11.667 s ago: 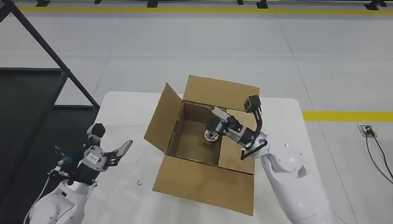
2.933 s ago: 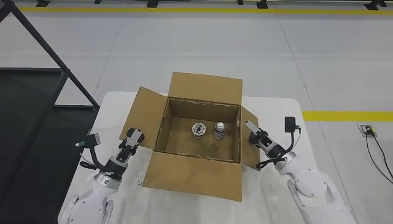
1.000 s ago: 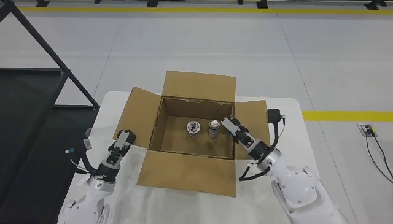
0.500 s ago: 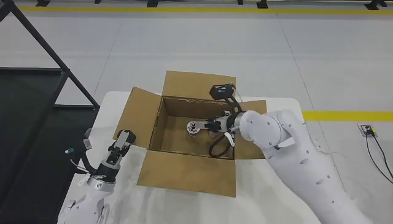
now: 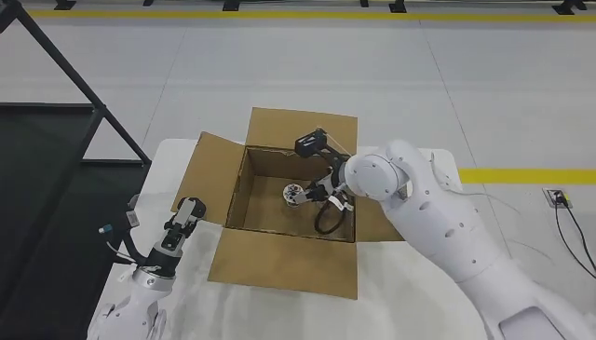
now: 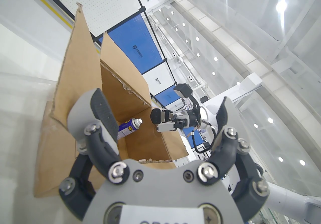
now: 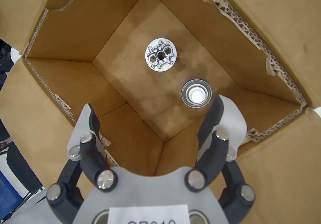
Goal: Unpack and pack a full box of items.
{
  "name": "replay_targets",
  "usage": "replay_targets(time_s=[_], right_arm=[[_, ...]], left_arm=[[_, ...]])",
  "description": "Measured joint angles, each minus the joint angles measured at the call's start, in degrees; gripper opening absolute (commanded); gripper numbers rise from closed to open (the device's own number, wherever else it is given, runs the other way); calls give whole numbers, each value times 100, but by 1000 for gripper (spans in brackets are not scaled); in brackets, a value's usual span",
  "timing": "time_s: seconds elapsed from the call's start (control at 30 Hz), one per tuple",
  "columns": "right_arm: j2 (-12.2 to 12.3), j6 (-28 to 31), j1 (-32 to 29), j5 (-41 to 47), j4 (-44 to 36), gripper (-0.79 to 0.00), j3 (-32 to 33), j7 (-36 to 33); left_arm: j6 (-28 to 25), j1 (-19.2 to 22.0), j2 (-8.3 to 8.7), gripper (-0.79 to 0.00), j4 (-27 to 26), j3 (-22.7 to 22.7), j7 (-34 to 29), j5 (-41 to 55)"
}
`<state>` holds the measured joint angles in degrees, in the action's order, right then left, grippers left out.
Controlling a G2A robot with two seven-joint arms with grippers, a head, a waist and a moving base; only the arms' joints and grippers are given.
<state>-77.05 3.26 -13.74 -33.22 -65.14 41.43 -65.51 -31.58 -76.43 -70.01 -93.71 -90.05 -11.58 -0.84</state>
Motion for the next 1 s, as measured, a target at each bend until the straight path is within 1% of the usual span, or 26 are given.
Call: replay_targets(time_s=[0.27, 0.33, 0.43, 0.53, 0.73, 1.0], right_arm=[[1, 29, -20, -17, -8, 0, -7, 23], [0, 326, -66, -138, 61, 0, -79, 109], [-52, 835, 96, -349, 360, 0, -257, -5], [-151, 1108, 294, -497, 732, 0, -450, 5], [-380, 1539, 557, -836, 1421, 0, -828, 406], [-753, 1648, 776, -1062, 2264, 0, -1230, 788]], left_arm=[[0, 0, 0, 0, 0, 0, 0, 0], [0, 0, 0, 0, 0, 0, 0, 0], [0, 0, 0, 0, 0, 0, 0, 0], [0, 0, 0, 0, 0, 0, 0, 0], [0, 0, 0, 0, 0, 0, 0, 0], [0, 0, 0, 0, 0, 0, 0, 0]])
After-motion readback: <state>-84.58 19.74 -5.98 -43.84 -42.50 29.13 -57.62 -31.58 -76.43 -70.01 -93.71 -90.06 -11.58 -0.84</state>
